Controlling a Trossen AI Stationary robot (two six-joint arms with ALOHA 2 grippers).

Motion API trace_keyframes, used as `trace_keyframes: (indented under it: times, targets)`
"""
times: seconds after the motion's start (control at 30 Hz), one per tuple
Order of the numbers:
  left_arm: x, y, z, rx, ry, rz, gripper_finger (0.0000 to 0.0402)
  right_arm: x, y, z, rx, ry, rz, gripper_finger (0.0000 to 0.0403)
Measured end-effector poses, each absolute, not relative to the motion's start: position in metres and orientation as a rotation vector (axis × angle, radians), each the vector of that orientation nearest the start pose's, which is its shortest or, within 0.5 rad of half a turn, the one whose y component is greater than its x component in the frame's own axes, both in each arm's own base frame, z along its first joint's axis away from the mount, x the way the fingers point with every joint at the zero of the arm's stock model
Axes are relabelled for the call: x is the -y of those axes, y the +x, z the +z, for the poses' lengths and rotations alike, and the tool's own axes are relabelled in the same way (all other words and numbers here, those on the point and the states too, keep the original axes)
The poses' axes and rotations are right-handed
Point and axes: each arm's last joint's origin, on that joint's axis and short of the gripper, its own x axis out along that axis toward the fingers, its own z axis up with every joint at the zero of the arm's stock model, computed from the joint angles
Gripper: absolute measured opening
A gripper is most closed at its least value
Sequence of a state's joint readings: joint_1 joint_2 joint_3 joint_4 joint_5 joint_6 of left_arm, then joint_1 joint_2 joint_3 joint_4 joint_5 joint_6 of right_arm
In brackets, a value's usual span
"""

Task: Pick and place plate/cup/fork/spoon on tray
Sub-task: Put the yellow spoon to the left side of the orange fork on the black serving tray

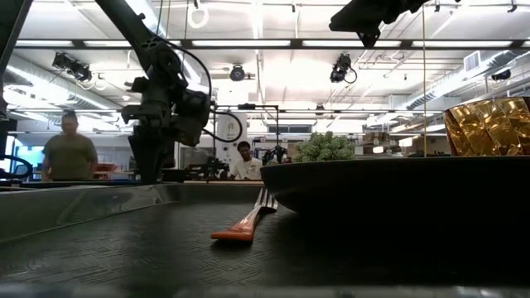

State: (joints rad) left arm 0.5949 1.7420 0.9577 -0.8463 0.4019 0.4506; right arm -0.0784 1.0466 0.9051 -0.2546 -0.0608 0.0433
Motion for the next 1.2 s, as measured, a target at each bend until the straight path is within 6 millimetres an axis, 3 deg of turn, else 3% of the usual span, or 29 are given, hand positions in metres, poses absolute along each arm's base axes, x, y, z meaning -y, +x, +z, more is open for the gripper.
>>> trace_keyframes:
  times: [0.73, 1.2]
  targets:
    - [-0.133, 0.246, 0.139, -1.387, -0.362, -0.180, 0.0101, 0.016, 0.227, 0.320, -0.395, 0.069, -0.026, 0.0064]
    - [-0.133, 0.252, 0.122, -1.415, -0.403, -0.196, 0.0055, 0.016, 0.228, 0.320, -0.391, 0.069, -0.026, 0.0064]
